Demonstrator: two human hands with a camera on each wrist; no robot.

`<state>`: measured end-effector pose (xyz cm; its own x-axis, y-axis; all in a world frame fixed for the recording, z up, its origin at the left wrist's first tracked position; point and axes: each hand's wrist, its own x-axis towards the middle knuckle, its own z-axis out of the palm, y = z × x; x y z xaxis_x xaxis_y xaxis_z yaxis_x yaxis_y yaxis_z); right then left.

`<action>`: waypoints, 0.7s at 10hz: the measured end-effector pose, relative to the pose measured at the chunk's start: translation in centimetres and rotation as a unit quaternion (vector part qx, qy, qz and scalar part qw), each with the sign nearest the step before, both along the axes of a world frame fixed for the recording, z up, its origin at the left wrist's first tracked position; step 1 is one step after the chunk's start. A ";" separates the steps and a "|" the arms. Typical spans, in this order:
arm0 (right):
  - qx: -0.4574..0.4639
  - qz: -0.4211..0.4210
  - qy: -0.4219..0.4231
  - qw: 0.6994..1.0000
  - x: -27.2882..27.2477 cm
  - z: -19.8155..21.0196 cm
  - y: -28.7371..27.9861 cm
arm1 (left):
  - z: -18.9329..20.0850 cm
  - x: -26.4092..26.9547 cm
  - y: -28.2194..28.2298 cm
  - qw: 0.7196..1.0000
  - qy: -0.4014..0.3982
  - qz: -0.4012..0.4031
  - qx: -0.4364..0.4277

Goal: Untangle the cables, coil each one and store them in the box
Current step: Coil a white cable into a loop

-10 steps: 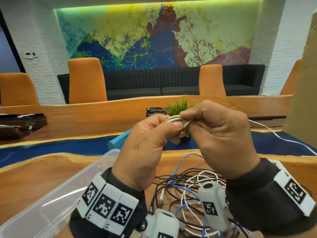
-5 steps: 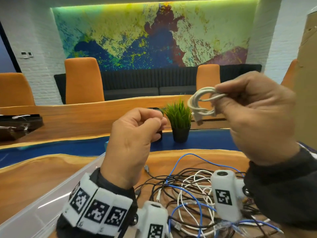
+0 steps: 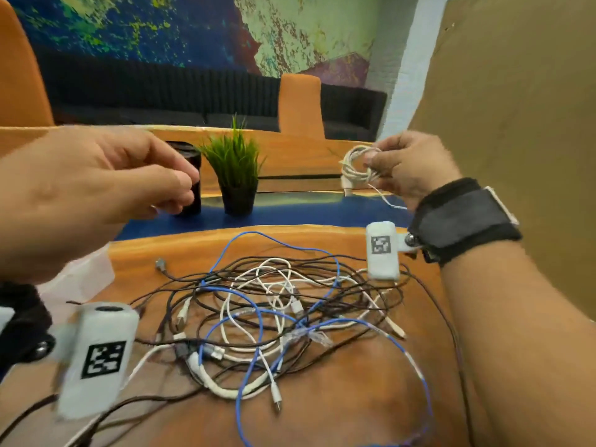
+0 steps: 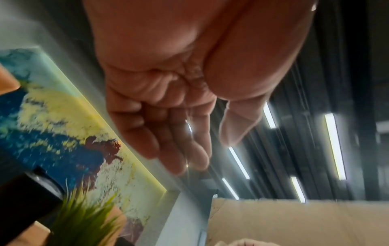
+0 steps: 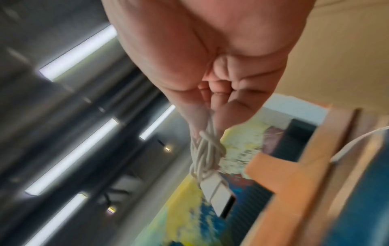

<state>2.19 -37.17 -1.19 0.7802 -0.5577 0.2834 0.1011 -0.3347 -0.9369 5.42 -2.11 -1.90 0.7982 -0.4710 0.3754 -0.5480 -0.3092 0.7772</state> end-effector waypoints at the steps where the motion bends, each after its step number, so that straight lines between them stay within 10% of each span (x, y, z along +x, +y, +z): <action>1: -0.046 0.015 0.190 0.981 1.2 -3.2 -3.3 | -0.8 -0.9 -0.2 0.998 -0.025 0.001 0.056; 4: -0.092 0.018 0.441 0.893 0.5 -8.3 -7.3 | -1.0 -2.5 0.2 0.993 -0.008 -0.049 0.105; 7: -0.003 0.088 0.417 0.905 3.2 -9.9 -2.9 | -0.8 -2.4 0.2 0.988 0.016 -0.056 0.146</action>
